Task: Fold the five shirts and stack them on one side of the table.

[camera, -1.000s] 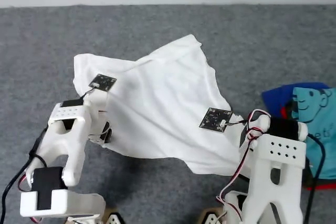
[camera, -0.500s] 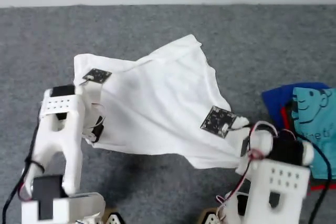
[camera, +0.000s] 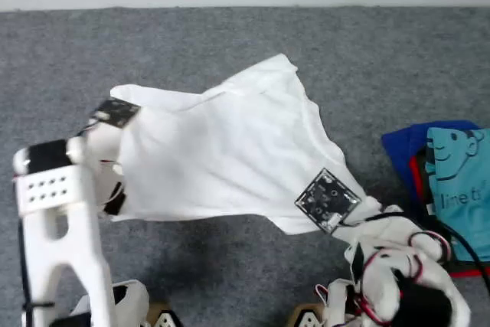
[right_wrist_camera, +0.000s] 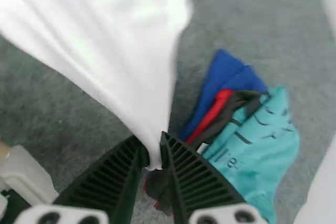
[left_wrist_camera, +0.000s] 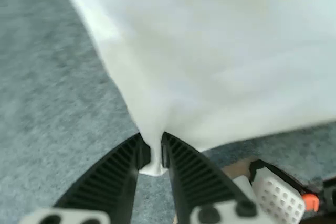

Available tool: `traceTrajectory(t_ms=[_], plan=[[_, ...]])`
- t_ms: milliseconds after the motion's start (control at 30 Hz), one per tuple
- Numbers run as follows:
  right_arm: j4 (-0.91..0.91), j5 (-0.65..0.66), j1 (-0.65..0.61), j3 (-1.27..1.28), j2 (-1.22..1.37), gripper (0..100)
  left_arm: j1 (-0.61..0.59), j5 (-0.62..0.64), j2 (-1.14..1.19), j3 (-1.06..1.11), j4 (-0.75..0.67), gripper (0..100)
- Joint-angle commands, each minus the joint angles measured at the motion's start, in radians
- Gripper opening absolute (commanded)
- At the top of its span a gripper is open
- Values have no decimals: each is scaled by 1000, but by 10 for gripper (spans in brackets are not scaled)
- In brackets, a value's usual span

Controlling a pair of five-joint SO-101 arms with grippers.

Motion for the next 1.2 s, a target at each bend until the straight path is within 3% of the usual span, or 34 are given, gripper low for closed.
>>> traceTrajectory(t_ms=[0, 267, 533, 800, 1033, 1167], plan=[[36, -54, 5, -61, -5, 10, -98, -15, -124, -8, 23, 13], [28, -63, 7, -175, -4, 10, -117, -60, -287, -35, 23, 13], [33, -69, -24, -307, 93, 10, -117, -58, -265, -150, 25, 13], [-50, -97, -285, -304, 559, 10, -112, -29, 87, -223, 17, 13], [-325, -91, -354, -367, 974, 10, -101, -23, 543, -464, -114, 13], [-366, -91, -375, -546, 1204, 10, -63, 12, 776, -687, -109, 13]])
